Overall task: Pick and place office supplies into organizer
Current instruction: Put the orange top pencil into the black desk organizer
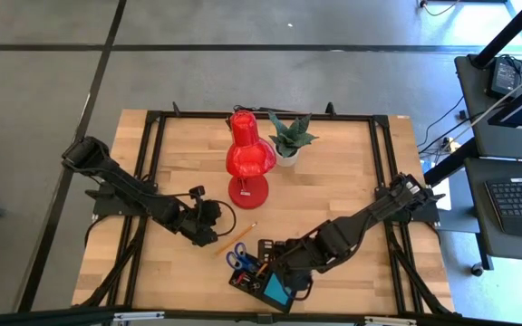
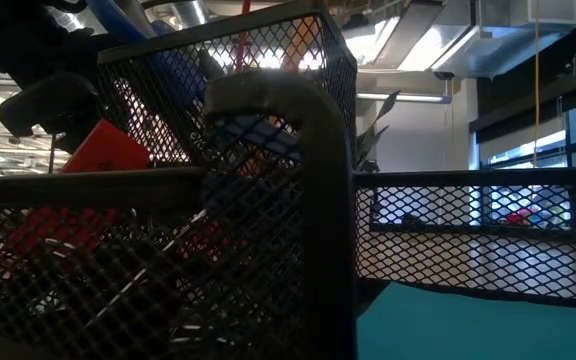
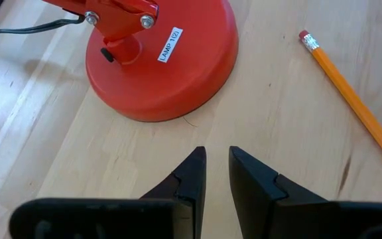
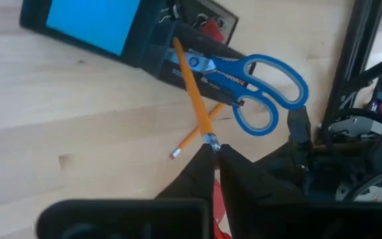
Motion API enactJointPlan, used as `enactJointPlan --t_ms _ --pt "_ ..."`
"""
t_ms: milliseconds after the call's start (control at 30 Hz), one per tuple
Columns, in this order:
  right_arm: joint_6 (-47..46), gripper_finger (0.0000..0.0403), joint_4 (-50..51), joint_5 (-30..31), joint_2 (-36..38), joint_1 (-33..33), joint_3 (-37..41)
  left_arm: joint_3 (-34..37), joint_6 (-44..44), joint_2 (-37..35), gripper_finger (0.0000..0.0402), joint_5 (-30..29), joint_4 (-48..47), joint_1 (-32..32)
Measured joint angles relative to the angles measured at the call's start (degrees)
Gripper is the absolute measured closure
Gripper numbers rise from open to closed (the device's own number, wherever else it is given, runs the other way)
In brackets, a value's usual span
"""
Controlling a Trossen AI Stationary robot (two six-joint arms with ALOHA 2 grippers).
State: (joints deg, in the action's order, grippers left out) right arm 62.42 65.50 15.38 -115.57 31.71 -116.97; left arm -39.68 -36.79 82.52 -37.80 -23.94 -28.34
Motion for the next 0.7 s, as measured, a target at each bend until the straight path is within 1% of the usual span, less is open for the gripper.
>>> enactJointPlan --t_ms 267,700 --pt "-3.8 0.036 -2.0 -0.2 -0.1 0.0 0.0 0.0 0.0 0.0 0.0341 0.0 0.0 0.0" --pt "-3.7 0.0356 -1.8 -0.6 -0.1 0.0 0.0 0.0 0.0 0.0 0.0341 0.0 0.0 0.0"
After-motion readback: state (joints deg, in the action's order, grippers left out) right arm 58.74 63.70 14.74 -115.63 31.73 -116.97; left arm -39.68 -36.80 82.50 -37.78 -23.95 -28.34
